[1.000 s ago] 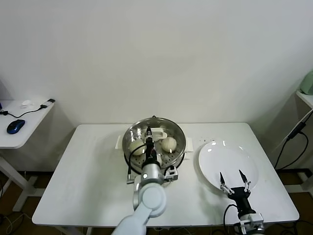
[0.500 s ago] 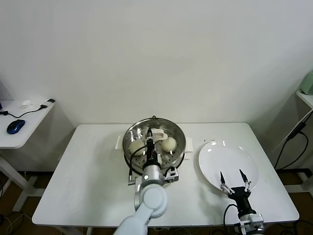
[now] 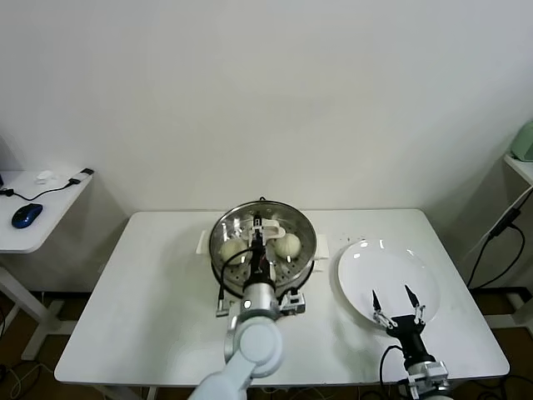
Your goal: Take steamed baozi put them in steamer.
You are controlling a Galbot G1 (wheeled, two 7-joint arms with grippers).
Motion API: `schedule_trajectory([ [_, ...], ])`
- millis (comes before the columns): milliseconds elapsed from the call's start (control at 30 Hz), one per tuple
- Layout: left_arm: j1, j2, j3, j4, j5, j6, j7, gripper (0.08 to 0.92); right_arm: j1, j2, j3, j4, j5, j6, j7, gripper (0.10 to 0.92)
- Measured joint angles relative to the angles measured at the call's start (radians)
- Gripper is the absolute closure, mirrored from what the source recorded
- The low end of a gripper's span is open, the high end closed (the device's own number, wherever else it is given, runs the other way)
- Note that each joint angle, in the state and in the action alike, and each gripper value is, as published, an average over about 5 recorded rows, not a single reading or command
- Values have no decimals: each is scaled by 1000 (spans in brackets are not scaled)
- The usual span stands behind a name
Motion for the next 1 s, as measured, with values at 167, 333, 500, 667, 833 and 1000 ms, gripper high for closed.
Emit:
schedule_trajectory([
  [167, 26, 39, 3, -70, -61, 0, -4, 331, -3, -2, -6, 8, 9, -18, 6, 203],
  [333, 72, 76, -39, -147, -185, 0, -72, 204, -7, -1, -8, 22, 22, -23, 23, 203],
  [500, 139, 107, -156, -219, -430, 0, -191, 178, -16, -7, -8, 35, 40, -23, 39, 203],
  [667, 227, 138, -363, -262, -760, -45, -258, 177, -16, -4, 2, 39, 60, -20, 49, 203],
  [833, 325, 181, -562, -252, -1092, -220, -264, 177, -15, -7, 7, 41, 85, -21, 54, 203],
  [1000, 407, 205, -673, -181, -1377, -486, -252, 177, -10, -14, 7, 36, 116, -30, 56, 203],
])
